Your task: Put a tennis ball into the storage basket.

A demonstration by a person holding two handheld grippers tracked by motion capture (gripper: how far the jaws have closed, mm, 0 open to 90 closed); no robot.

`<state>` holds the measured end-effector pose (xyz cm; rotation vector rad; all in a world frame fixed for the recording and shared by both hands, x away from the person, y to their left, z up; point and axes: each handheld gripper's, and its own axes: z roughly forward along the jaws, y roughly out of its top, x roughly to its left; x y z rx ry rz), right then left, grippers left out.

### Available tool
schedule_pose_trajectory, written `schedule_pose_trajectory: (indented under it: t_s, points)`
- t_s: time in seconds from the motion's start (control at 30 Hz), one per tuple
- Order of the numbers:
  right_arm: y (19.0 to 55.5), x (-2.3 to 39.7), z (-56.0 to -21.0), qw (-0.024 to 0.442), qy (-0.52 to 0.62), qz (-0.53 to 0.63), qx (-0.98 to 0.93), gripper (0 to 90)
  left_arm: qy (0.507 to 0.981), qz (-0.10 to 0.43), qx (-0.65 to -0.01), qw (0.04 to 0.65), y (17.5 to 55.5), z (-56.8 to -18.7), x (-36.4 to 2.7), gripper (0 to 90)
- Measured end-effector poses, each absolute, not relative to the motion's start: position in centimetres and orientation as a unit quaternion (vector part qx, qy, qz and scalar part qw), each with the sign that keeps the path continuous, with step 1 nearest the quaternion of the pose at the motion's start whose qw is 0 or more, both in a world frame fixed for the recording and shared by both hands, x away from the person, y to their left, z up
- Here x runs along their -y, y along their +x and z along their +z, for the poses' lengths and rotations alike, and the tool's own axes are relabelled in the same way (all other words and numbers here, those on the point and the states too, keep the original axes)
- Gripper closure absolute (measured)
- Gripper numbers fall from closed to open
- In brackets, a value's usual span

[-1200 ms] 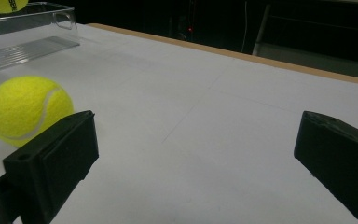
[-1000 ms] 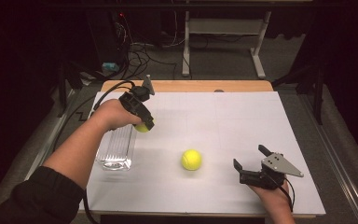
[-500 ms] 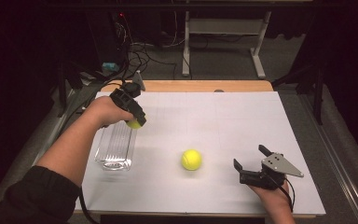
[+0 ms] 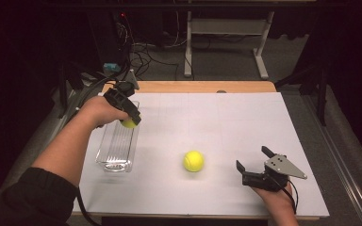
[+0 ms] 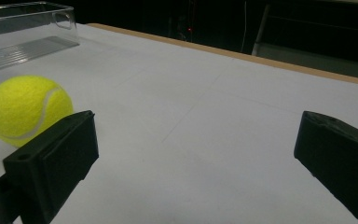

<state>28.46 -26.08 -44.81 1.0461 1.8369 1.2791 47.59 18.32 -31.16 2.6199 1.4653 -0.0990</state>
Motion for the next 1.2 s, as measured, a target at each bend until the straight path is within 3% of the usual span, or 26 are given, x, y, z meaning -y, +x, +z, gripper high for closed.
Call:
schedule_pose_trajectory:
  t_s: [1.2]
  points:
    - [28.4, 26.2, -44.8, 0.330, 0.400, 0.489, -0.701, 0.0, 0.841, -0.012, -0.539, 0.053, 48.6, -31.7, -22.1, 27.3]
